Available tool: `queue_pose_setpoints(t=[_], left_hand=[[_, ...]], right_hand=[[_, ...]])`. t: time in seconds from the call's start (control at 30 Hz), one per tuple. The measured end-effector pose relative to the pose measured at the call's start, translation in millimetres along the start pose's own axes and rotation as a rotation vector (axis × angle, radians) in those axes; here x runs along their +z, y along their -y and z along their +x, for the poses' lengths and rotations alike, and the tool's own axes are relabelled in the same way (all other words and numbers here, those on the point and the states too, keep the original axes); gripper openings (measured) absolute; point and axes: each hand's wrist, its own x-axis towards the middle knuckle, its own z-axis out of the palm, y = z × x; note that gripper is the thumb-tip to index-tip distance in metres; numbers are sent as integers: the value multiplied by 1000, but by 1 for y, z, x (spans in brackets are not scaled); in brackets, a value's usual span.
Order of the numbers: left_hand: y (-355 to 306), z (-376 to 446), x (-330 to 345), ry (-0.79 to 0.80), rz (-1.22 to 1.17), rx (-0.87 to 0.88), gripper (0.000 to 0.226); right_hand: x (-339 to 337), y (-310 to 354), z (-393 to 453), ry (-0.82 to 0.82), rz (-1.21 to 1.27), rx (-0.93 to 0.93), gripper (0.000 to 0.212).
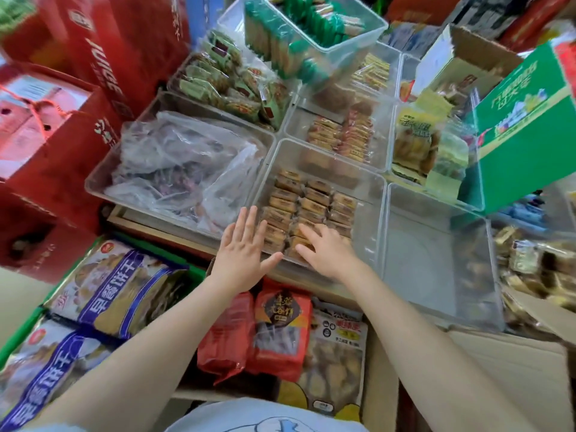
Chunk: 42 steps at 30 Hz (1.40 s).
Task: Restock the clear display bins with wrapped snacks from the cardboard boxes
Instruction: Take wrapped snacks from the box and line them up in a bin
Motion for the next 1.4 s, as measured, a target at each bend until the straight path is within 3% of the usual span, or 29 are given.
queue_pose_setpoints(t=[0.1, 0.23, 0.3, 0.37, 0.43, 0.53, 0.67, 0.8, 0.87, 0.97, 1.13, 1.4], left_hand=[[-9, -2, -18, 54, 46, -42, 86], [-63, -21, -32, -92, -8, 10, 52], [-113, -41, -32, -126, -190, 110, 44], [-172, -66, -27, -50, -410, 238, 36], [-234, -93, -21, 26, -508, 380, 32], [-321, -130, -18, 6, -564, 571, 36], [-413, -167, -24, -27, -530, 763, 35], [-475, -173, -4, -105, -289, 778, 38], [-490, -167, 12, -113, -177, 699, 38], [-494, -160, 22, -151, -64, 650, 38], [-490, -159, 20, -159, 32, 660, 39], [-496, -157, 25, -190, 37, 650, 37]], right_hand=[[-9, -9, -31, -164, 163, -69, 52], [-25, -55, -116, -345, 427, -97, 26], [-28, -90, -170, -462, 493, -30, 23], [-25, -127, -223, -605, 525, 40, 20], [-15, -165, -270, -730, 537, 121, 20], [9, -218, -323, -849, 535, 247, 20], [51, -280, -370, -617, 537, 379, 23], [91, -336, -388, -458, 219, 432, 22], [107, -366, -389, -456, 112, 473, 22], [121, -412, -382, -450, 18, 607, 40], [141, -467, -367, -163, 167, 808, 61], [135, -473, -375, -338, 238, 720, 49]])
